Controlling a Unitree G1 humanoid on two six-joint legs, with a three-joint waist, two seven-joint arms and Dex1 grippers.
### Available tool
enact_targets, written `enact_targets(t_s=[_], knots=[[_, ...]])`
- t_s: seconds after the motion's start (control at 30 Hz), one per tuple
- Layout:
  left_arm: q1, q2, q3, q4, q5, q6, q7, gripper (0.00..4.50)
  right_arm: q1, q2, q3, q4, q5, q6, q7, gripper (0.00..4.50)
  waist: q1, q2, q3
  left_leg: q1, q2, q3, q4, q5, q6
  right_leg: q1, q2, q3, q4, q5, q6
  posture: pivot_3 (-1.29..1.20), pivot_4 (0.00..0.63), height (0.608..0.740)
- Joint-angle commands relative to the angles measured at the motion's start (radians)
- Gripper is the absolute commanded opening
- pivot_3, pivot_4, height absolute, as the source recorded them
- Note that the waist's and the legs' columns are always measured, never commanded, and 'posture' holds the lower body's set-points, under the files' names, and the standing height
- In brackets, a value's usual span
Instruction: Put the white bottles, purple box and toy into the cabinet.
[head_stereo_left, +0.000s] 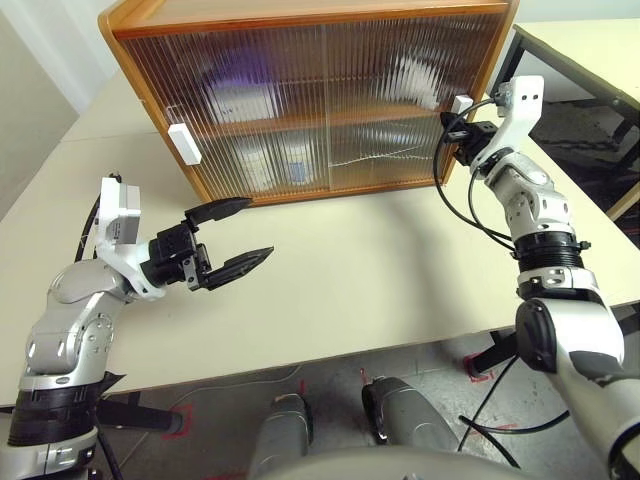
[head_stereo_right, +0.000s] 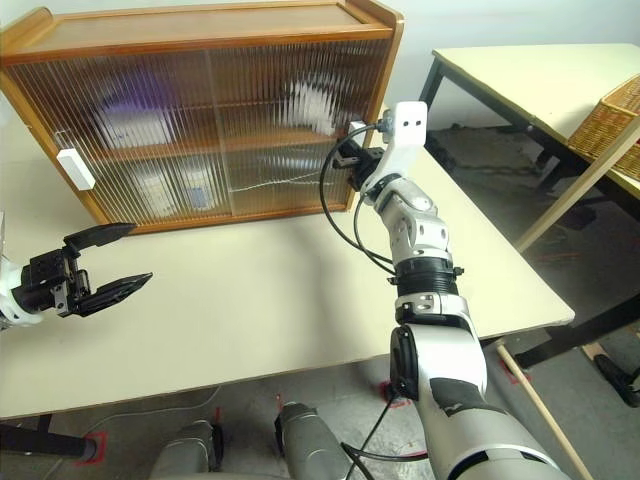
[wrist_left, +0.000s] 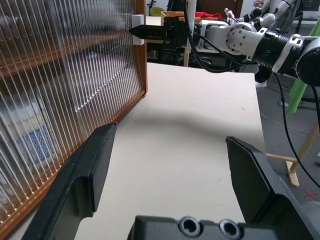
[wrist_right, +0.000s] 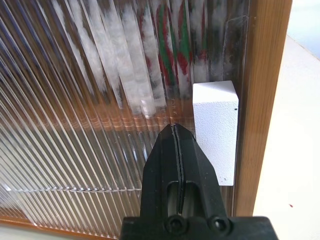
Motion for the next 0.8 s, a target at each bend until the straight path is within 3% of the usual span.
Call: enact_targets(t_s=[0.03,0.1,0.23,0.43,0.63,0.8], knots=[[0.013,0.002,0.002,0.009,0.004,-0.004,-0.007,4.5,0.032,-0.034,-0.011,-0.087,0.076,0.07,0.155,0.19,-0.002,0.0,0.0,0.0,0.0,0.0,0.0,0.0,0.0,0.0,0.0,0.0,0.0,0.0,0.0,-0.23,0.083,0.74],[0.022,0.006,0.012,0.009,0.001,-0.002,-0.008,4.5,0.06,-0.056,-0.011,-0.145,0.127,0.115,0.253,0.61,-0.003,0.0,0.0,0.0,0.0,0.0,-0.001,0.0,0.0,-0.001,0.001,-0.001,0.0,-0.001,0.0,-0.23,0.082,0.74],[0.042,0.012,0.04,0.016,-0.009,-0.006,-0.016,4.5,0.139,-0.133,0.019,-0.32,0.262,0.327,0.463,2.12,-0.005,0.0,0.0,0.0,0.001,0.0,-0.002,0.0,-0.001,-0.001,0.003,-0.001,0.0,-0.005,-0.001,-0.23,0.082,0.74],[0.102,-0.017,0.118,0.004,-0.029,0.001,0.052,4.5,0.221,-0.211,-0.032,-0.365,0.34,0.431,0.546,4.35,-0.009,0.0,0.0,0.0,-0.001,0.004,0.0,0.001,-0.005,0.001,0.002,0.0,0.001,-0.011,0.004,-0.23,0.086,0.74],[0.217,-0.027,0.224,0.073,0.142,0.026,0.353,4.5,0.315,-0.334,-0.031,-0.197,0.241,0.257,0.687,4.47,-0.01,0.0,0.0,0.0,-0.001,0.003,0.0,0.001,-0.004,0.004,0.001,0.001,-0.001,-0.013,0.007,-0.21,0.094,0.74],[0.198,-0.102,0.346,0.14,0.162,0.05,0.613,4.5,0.302,-0.329,-0.047,0.069,0.119,-0.016,0.635,4.47,-0.012,0.0,0.0,0.009,-0.001,0.002,-0.001,0.001,-0.005,0.011,0.002,0.0,-0.001,-0.012,0.005,-0.2,0.097,0.74]])
